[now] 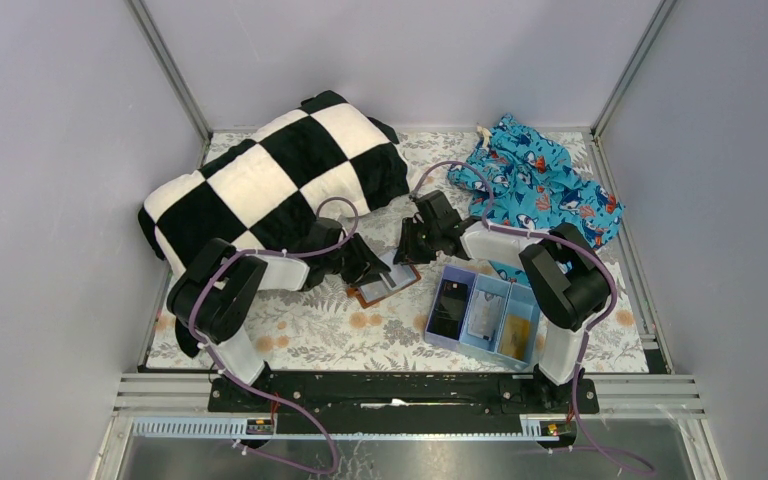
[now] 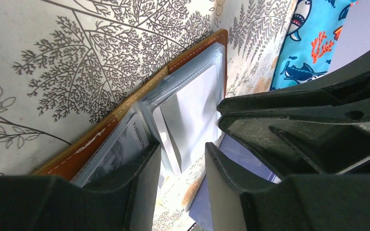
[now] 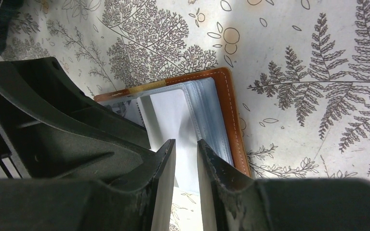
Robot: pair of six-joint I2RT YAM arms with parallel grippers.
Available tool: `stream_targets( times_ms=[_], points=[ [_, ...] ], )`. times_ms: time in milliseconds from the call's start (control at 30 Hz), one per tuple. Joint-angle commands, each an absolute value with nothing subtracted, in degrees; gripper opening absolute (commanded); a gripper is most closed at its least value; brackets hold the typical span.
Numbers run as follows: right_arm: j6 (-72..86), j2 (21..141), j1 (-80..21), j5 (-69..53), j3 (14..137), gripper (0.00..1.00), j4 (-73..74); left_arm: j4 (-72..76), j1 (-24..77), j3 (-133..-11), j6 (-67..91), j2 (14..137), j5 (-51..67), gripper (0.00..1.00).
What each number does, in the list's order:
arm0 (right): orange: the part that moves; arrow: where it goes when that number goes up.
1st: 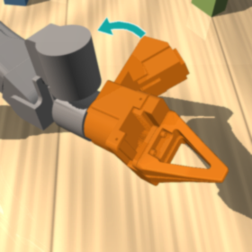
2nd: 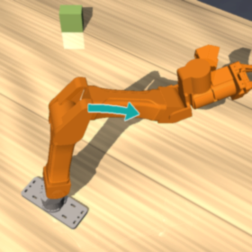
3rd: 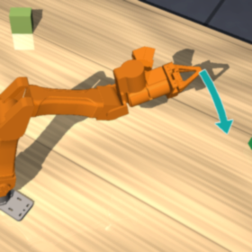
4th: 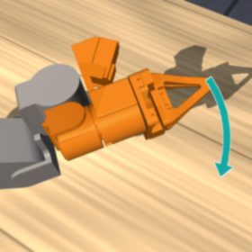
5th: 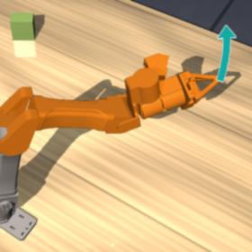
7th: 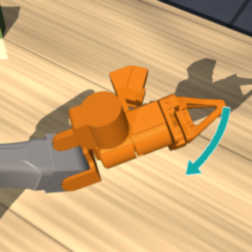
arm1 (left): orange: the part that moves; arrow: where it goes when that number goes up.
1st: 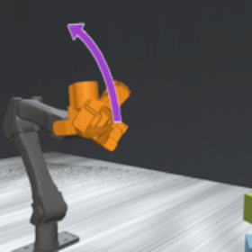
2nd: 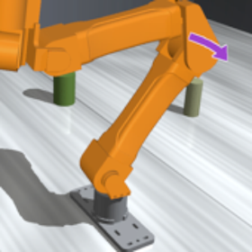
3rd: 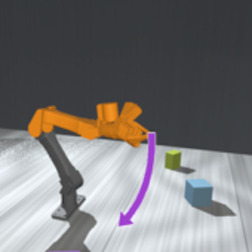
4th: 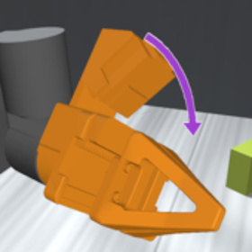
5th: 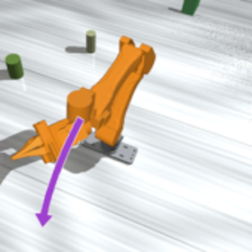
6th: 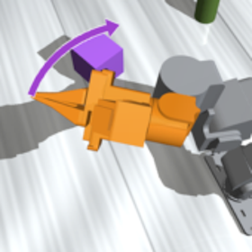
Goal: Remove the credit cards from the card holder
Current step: Remove the credit card from the card holder.
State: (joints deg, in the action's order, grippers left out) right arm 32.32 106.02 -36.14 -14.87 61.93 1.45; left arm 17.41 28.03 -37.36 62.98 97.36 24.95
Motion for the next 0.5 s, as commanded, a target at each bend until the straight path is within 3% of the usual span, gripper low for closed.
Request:
stream_targets(
  times_ms=[0,467],
  points=[
    [32.66,105.54,-35.92,-17.79,60.16,0.30,0.53,19.70,28.39,-35.85,62.68,96.90,23.20,0.43],
    [34.98,106.07,-35.89,-20.28,58.33,0.30,-2.80,23.86,28.39,-32.11,63.66,94.51,23.35,0.32]
  ],
)
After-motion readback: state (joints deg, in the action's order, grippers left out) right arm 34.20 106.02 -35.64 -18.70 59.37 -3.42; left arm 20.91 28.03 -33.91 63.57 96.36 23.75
